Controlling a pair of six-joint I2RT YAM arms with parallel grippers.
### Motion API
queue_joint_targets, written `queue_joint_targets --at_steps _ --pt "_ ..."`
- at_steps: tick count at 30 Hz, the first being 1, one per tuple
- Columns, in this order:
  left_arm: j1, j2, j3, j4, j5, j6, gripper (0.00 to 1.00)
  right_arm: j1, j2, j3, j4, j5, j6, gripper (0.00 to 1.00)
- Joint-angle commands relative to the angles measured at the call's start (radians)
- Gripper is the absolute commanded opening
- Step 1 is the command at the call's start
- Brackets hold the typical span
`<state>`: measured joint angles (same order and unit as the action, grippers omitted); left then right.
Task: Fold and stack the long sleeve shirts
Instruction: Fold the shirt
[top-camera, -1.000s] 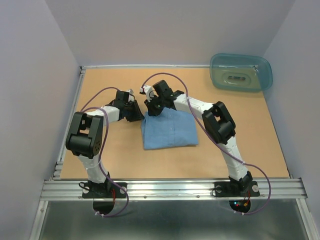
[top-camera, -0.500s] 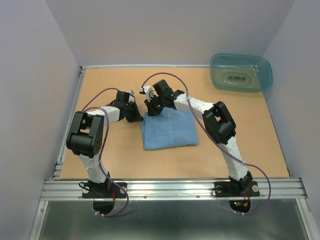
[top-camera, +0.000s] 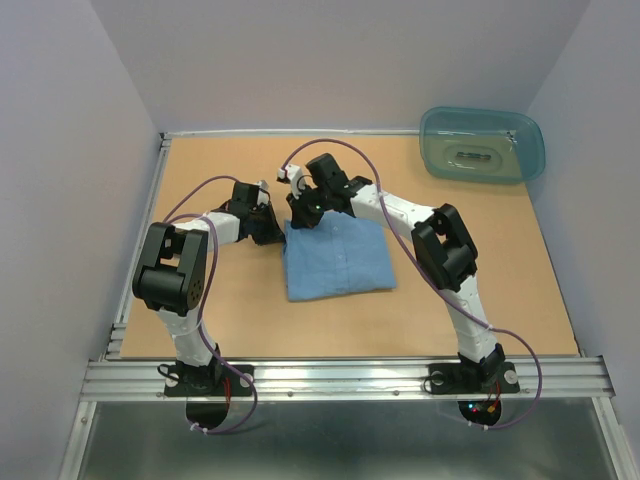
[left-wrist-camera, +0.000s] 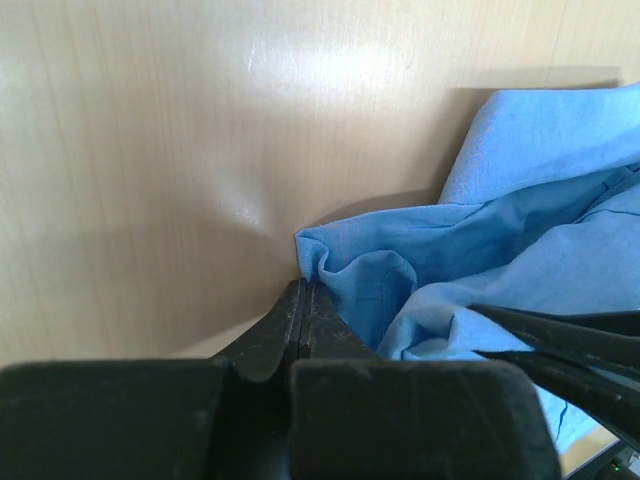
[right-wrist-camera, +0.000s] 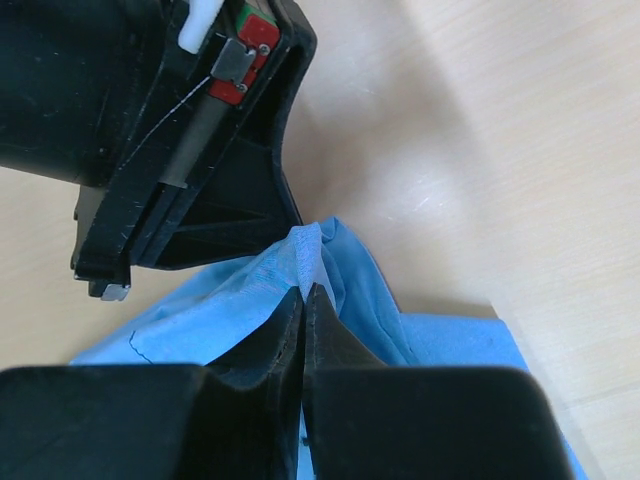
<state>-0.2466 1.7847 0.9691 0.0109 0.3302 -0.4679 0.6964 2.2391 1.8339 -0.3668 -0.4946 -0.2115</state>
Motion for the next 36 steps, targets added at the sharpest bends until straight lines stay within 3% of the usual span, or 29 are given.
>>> queue_joint_targets --at_steps 1,13,25,27,31,36 --pt "-0.005 0.016 0.003 -0.051 -0.025 0.020 0.00 0.028 -0.016 0.073 0.042 -0.048 0.011 0.01" --pt "-0.005 -0.001 -0.004 -0.048 -0.033 0.011 0.00 0.045 0.071 0.104 0.045 -0.013 0.006 0.02" --pt "-0.003 -0.041 -0.009 -0.094 -0.092 -0.011 0.11 0.045 0.041 0.002 0.069 0.139 0.026 0.04" --pt "-0.002 -0.066 -0.010 -0.112 -0.111 -0.017 0.20 0.043 0.016 -0.015 0.075 0.165 0.029 0.13" --pt "0.001 -0.137 -0.009 -0.163 -0.149 -0.018 0.34 0.043 -0.055 -0.045 0.083 0.237 0.050 0.45" --pt "0.006 -0.276 -0.013 -0.210 -0.201 -0.029 0.58 0.005 -0.205 -0.128 0.121 0.358 0.168 0.64"
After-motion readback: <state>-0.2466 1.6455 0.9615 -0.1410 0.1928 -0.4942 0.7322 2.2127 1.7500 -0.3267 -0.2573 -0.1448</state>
